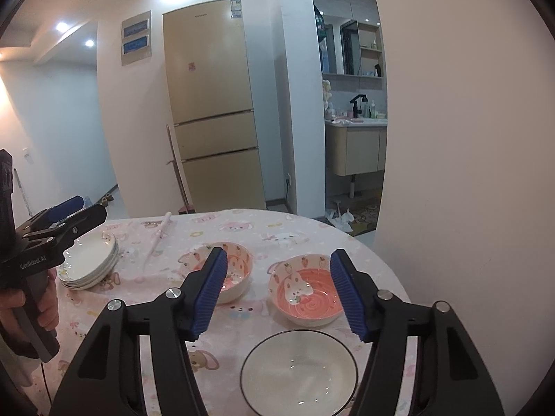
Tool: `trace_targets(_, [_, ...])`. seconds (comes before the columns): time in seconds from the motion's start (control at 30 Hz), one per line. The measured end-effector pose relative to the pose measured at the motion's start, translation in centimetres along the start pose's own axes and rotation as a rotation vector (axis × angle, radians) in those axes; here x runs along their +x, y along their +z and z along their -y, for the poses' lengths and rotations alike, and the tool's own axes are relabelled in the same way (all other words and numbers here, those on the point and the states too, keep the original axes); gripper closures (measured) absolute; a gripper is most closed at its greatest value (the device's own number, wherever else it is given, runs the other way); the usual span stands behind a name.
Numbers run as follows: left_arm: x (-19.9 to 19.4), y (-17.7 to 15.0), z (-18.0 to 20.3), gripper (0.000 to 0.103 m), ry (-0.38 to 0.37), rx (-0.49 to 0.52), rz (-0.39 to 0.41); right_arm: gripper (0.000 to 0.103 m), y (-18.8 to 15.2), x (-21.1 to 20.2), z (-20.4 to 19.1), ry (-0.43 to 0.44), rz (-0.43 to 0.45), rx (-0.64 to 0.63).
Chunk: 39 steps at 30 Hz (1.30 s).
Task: Organize plates and bowls
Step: 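Move both grippers to the rim of a pink bunny bowl, then close both grippers on the pink bunny bowl rim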
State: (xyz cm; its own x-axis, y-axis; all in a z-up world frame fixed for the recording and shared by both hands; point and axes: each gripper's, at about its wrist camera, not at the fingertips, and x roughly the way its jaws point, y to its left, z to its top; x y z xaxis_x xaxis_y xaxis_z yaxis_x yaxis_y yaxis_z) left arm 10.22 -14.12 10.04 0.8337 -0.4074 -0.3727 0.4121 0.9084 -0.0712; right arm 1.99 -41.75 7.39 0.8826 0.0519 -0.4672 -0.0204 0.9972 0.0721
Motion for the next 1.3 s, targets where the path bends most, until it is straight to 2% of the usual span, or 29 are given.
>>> trace_targets(0.07, [1.0, -0.3, 0.1, 0.000, -0.034, -0.011, -0.030, 0.042, 0.0, 0.8, 0.4, -0.005, -0.021, 0.000])
trace_targets(0.2, [3.3, -0.9, 0.4, 0.001, -0.020, -0.015, -0.075, 0.042, 0.2, 2.4, 2.0, 0.028, -0.072, 0.042])
trace_targets(0.3, [5.0, -1.2, 0.5, 0.010, -0.028, -0.024, -0.132, 0.042, 0.1, 3.4, 3.0, 0.041, -0.107, 0.058])
trace_targets(0.43, [7.2, -1.8, 0.3, 0.023, -0.039, -0.043, -0.218, 0.050, -0.1, 5.2, 4.2, 0.062, -0.164, 0.089])
trace_targets(0.53, [9.0, -2.5, -0.5, 0.031, -0.005, -0.062, -0.282, 0.056, 0.1, 6.6, 5.1, 0.095, -0.215, 0.153])
trace_targets(0.6, [10.0, -3.0, -1.5, 0.038, -0.005, -0.090, -0.317, 0.058, 0.4, 7.4, 4.3, 0.155, -0.242, 0.153])
trace_targets(0.67, [10.7, -3.8, -2.1, 0.038, -0.032, -0.096, -0.363, 0.064, 0.8, 8.7, 2.2, 0.272, -0.296, 0.107])
trace_targets(0.73, [11.0, -4.5, -2.1, 0.038, -0.041, -0.091, -0.395, 0.067, 0.8, 10.0, 0.3, 0.332, -0.343, 0.063])
trace_targets(0.8, [11.3, -4.9, -2.4, 0.038, -0.022, -0.095, -0.403, 0.070, 0.6, 11.7, -1.4, 0.320, -0.385, 0.030])
trace_targets(0.87, [11.8, -5.0, -2.8, 0.038, -0.006, -0.104, -0.410, 0.074, 0.5, 13.6, -2.0, 0.320, -0.438, 0.057])
trace_targets(0.93, [12.5, -4.9, -3.3, 0.038, -0.044, -0.131, -0.435, 0.076, 0.4, 15.5, -2.0, 0.333, -0.511, 0.106])
trace_targets(0.97, [13.1, -4.9, -3.5, 0.038, -0.048, -0.145, -0.450, 0.078, 0.5, 16.1, -2.1, 0.321, -0.524, 0.108])
trace_targets(1.07, [14.2, -4.7, -4.2, 0.038, -0.049, -0.179, -0.469, 0.079, 1.7, 17.0, -2.5, 0.261, -0.489, 0.046])
trace_targets(1.13, [15.2, -4.7, -4.6, 0.038, -0.050, -0.193, -0.499, 0.079, 2.2, 17.9, -2.9, 0.255, -0.509, 0.012])
trace_targets(1.2, [16.3, -4.9, -4.8, 0.038, -0.052, -0.204, -0.552, 0.079, 2.0, 19.2, -3.2, 0.203, -0.538, -0.025])
trace_targets(1.27, [17.1, -5.1, -4.5, 0.048, -0.071, -0.182, -0.595, 0.079, 1.7, 20.2, -3.2, 0.172, -0.561, -0.053])
trace_targets(1.3, [17.3, -5.1, -4.3, 0.048, -0.063, -0.168, -0.597, 0.079, 1.5, 20.7, -3.1, 0.175, -0.580, -0.050])
